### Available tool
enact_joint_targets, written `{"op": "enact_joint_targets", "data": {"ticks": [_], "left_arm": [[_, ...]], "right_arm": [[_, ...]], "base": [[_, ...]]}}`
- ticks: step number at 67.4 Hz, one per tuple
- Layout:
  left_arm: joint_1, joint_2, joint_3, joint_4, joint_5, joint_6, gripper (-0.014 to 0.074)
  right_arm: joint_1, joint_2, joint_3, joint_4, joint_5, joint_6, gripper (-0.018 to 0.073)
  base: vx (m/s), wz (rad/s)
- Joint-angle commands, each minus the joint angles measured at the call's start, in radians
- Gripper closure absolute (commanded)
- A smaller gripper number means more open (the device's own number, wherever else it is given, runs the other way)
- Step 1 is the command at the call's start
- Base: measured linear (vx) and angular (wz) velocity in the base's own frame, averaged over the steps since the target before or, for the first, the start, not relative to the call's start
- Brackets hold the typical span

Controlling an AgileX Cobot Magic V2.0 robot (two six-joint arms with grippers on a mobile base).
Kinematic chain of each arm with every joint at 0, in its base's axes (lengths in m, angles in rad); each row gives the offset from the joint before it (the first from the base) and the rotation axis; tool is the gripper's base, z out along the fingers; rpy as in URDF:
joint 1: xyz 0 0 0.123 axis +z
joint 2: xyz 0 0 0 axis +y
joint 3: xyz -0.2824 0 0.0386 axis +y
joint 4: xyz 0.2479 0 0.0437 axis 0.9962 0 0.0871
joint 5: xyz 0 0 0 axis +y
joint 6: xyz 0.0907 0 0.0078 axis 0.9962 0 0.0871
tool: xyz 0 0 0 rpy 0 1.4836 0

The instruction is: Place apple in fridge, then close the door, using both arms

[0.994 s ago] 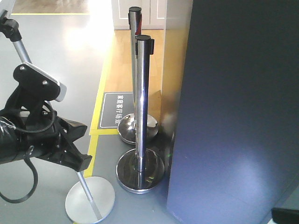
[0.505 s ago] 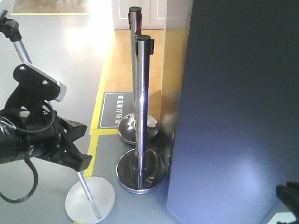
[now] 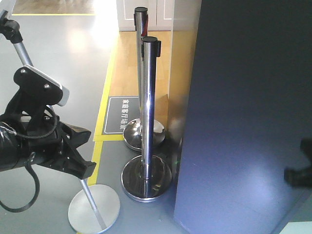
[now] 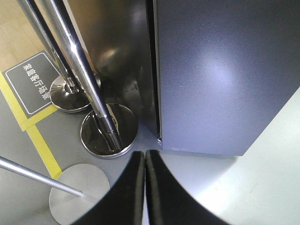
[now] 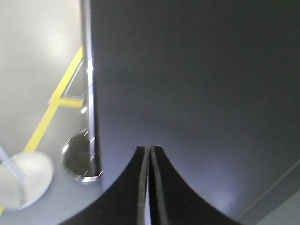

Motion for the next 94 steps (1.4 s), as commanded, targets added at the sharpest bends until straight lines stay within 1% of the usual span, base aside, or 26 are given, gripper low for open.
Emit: {"op": "enact_joint_targets", "data": {"ticks": [1, 5, 13, 18, 21, 25, 37, 42, 47, 62, 74, 85, 94], "left_arm": [[0.0, -0.022, -0.025, 0.001, -0.055, -0.012, 0.0603], [0.0, -0.022, -0.025, 0.001, -0.055, -0.012, 0.0603], [0.0, -0.022, -0.025, 0.002, -0.054, -0.012, 0.0603], [0.0, -0.022, -0.025, 0.002, -0.054, -0.012, 0.0603], [0.0, -0.022, -0.025, 0.002, -0.054, -0.012, 0.0603], [0.0, -0.022, -0.025, 0.002, -0.054, -0.012, 0.0603], [0.0, -0.022, -0.025, 0.002, -0.054, -0.012, 0.0603], [0.0, -0.022, -0.025, 0.002, -0.054, -0.012, 0.0603], [0.0, -0.022, -0.025, 0.002, -0.054, -0.012, 0.0603], [0.0, -0.022, -0.025, 0.002, -0.054, -0.012, 0.0603], [0.0, -0.022, -0.025, 0.002, -0.054, -0.012, 0.0603], [0.0, -0.022, -0.025, 0.002, -0.054, -0.012, 0.0603], [0.0, -0.022, -0.025, 0.002, -0.054, -0.012, 0.0603]], "right_arm": [[-0.003, 0.053, -0.08, -0.184, -0.067, 0.135, 0.0564], [-0.003, 0.093, -0.111, -0.253, -0.065, 0.217, 0.0562], [-0.006, 0.167, -0.159, -0.369, -0.055, 0.299, 0.0562], [-0.052, 0.207, -0.188, -0.416, -0.058, 0.349, 0.0562], [-0.094, 0.224, -0.203, -0.424, -0.084, 0.365, 0.0562], [-0.164, 0.249, -0.222, -0.424, -0.159, 0.365, 0.0562], [-0.337, 0.335, -0.259, -0.37, -0.39, 0.397, 0.0562], [-0.384, 0.376, -0.275, -0.366, -0.45, 0.399, 0.0562], [-0.414, 0.419, -0.297, -0.367, -0.481, 0.399, 0.0562], [-0.461, 0.557, -0.41, -0.372, -0.517, 0.388, 0.0562], [-0.461, 0.674, -0.529, -0.396, -0.529, 0.388, 0.0562], [-0.461, 0.807, -0.658, -0.396, -0.566, 0.388, 0.0562], [-0.461, 0.906, -0.774, -0.396, -0.571, 0.388, 0.0562]], "base": [[0.0, 0.0], [0.0, 0.0], [0.0, 0.0], [0.0, 0.0], [0.0, 0.0], [0.0, 0.0], [0.0, 0.0], [0.0, 0.0], [0.0, 0.0], [0.0, 0.0], [0.0, 0.0], [0.0, 0.0], [0.0, 0.0]]}}
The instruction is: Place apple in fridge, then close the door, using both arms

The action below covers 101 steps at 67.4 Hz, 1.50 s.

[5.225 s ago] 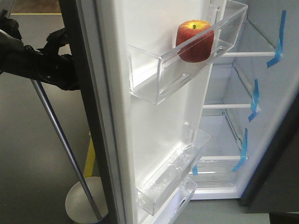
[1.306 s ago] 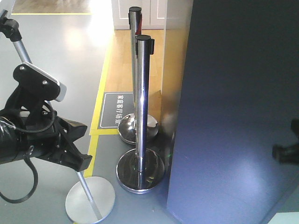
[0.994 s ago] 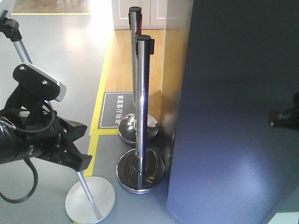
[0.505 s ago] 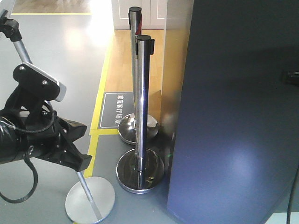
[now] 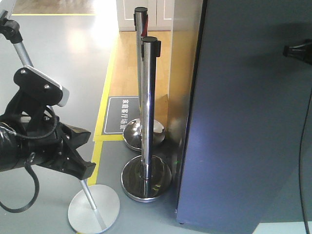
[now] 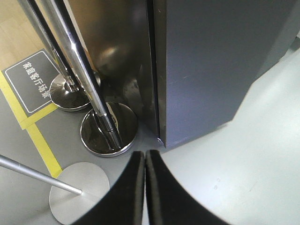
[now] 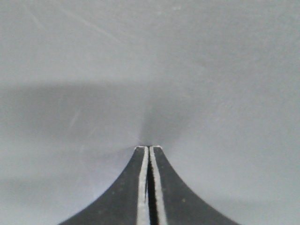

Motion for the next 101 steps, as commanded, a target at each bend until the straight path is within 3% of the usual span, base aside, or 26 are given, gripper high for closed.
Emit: {"op": "enact_joint_targets", "data": {"ticks": [1, 22, 33, 41, 54, 61, 67, 81, 87, 92, 101], "left_arm": [[0.0, -0.022, -0.025, 0.002, -0.059, -0.011, 0.0603], [0.0, -0.022, -0.025, 0.002, -0.06, -0.011, 0.0603], [0.0, -0.022, -0.025, 0.002, -0.059, -0.011, 0.0603], [0.0, -0.022, -0.025, 0.002, -0.059, -0.011, 0.0603], [0.0, -0.022, -0.025, 0.002, -0.059, -0.011, 0.0603], [0.0, -0.022, -0.025, 0.002, -0.059, -0.011, 0.0603], [0.0, -0.022, -0.025, 0.002, -0.059, -0.011, 0.0603], [0.0, -0.022, -0.025, 0.002, -0.059, -0.011, 0.0603], [0.0, -0.022, -0.025, 0.002, -0.059, -0.011, 0.0603], [0.0, -0.022, -0.025, 0.002, -0.059, -0.011, 0.0603], [0.0, -0.022, -0.025, 0.001, -0.059, -0.011, 0.0603]], "right_arm": [[-0.006, 0.05, -0.12, -0.001, -0.072, -0.008, 0.0562], [-0.006, 0.202, -0.332, -0.004, -0.065, 0.005, 0.0562], [0.014, 0.196, -0.334, -0.029, -0.001, 0.049, 0.0562], [0.055, 0.18, -0.329, -0.08, 0.124, 0.043, 0.0562], [0.139, 0.125, -0.249, -0.052, 0.234, -0.063, 0.0562], [0.166, 0.102, -0.195, 0.055, 0.284, -0.176, 0.0562], [0.176, 0.079, -0.167, 0.221, 0.33, -0.315, 0.0562], [0.184, -0.012, -0.15, 0.756, 0.539, -0.854, 0.0562], [0.184, -0.058, -0.148, 0.998, 0.613, -1.028, 0.0562], [0.195, -0.099, -0.148, 1.134, 0.668, -1.145, 0.0562], [0.243, -0.175, -0.148, 1.153, 0.739, -1.172, 0.0562]], "base": [[0.0, 0.0], [0.0, 0.0], [-0.01, -0.02], [-0.01, -0.04], [0.0, 0.0], [0.0, 0.0], [0.0, 0.0], [0.0, 0.0], [0.0, 0.0], [0.0, 0.0], [0.0, 0.0]]}}
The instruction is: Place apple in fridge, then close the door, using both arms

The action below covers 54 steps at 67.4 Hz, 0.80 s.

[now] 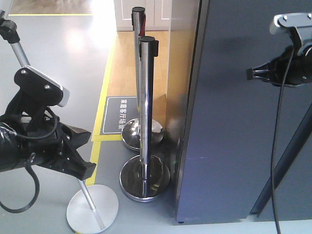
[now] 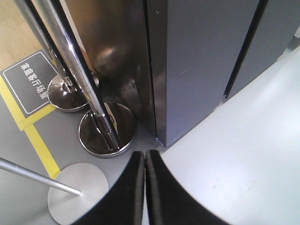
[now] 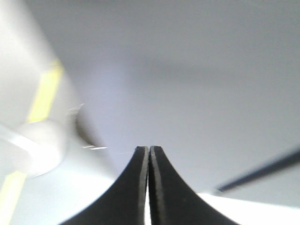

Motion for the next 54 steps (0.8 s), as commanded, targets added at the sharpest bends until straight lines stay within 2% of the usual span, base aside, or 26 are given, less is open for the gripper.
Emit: {"op": "enact_joint_targets", "data": {"ticks": [1, 9, 14, 19, 34, 54], "left_arm": [[0.0, -0.022, -0.025, 0.0, -0.06, -0.011, 0.0603], [0.0, -0.022, -0.025, 0.0, -0.06, -0.011, 0.0603], [0.0, -0.022, -0.025, 0.0, -0.06, -0.011, 0.0603], [0.0, -0.022, -0.025, 0.0, -0.06, -0.011, 0.0603], [0.0, -0.022, -0.025, 0.0, -0.06, -0.011, 0.0603], [0.0, -0.022, -0.025, 0.0, -0.06, -0.011, 0.0603]], "right_arm": [[0.033, -0.1, -0.028, 0.037, 0.014, -0.035, 0.0562], [0.085, -0.191, 0.007, -0.067, 0.033, 0.072, 0.0562], [0.106, -0.264, 0.087, -0.145, -0.003, 0.166, 0.0562], [0.116, -0.352, 0.2, -0.197, -0.026, 0.205, 0.0562], [0.116, -0.629, 0.423, -0.203, -0.016, 0.22, 0.0562], [0.111, -0.94, 0.581, -0.203, 0.157, 0.241, 0.0562]], "base": [[0.0, 0.0], [0.0, 0.0], [0.0, 0.0], [0.0, 0.0], [0.0, 0.0], [0.0, 0.0]]}}
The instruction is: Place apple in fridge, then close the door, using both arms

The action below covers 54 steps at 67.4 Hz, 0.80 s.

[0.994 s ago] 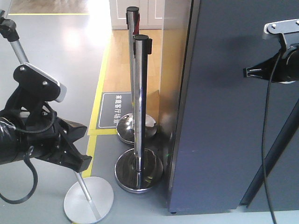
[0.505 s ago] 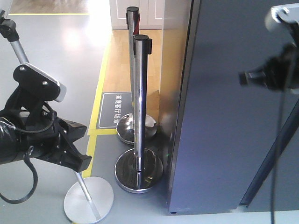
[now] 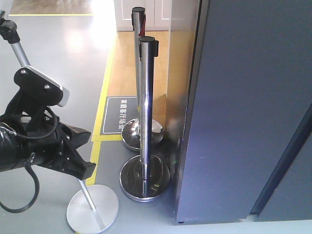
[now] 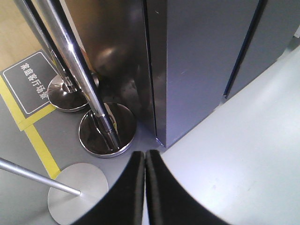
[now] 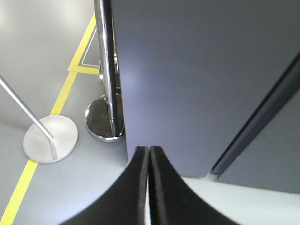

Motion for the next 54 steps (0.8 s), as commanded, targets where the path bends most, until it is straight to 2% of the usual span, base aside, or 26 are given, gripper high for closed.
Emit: {"op": "enact_joint_targets", "data": {"ticks": [1, 26, 54], "left_arm": [[0.0, -0.022, -0.025, 0.0, -0.06, -0.011, 0.0603], [0.0, -0.022, -0.025, 0.0, -0.06, -0.011, 0.0603], [0.0, -0.022, -0.025, 0.0, -0.06, -0.011, 0.0603]], "right_arm": [[-0.004, -0.086, 0.015, -0.01, -0.006, 0.0, 0.0562], [-0.004, -0.354, 0.152, -0.009, 0.144, 0.024, 0.0562], [-0.004, -0.4, 0.199, 0.021, 0.173, 0.032, 0.0562]], "base": [[0.0, 0.0], [0.0, 0.0], [0.0, 0.0]]}}
